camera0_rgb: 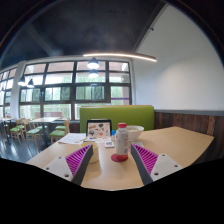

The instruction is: Pour water

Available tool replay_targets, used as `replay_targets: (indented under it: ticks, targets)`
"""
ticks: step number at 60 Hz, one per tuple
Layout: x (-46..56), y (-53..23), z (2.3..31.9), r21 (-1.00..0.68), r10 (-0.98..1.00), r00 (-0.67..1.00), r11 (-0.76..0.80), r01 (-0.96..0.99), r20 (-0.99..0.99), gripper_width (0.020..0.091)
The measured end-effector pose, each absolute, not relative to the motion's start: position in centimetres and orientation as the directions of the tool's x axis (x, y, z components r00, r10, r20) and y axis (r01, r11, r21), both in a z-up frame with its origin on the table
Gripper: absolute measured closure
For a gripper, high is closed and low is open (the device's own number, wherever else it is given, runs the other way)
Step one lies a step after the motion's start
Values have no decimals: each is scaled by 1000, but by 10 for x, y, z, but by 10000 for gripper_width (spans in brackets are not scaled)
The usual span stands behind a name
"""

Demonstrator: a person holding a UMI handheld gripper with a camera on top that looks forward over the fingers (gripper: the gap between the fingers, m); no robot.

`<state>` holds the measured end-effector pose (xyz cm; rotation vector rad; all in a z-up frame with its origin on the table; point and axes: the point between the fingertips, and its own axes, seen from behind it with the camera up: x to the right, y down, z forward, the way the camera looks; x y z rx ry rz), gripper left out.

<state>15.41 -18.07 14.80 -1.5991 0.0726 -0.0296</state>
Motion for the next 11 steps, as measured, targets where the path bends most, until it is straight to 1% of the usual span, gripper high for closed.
replay_targets:
  ticks: [11]
  targets:
    - [148, -224, 139, -997, -49, 997, -42, -60, -58, 263]
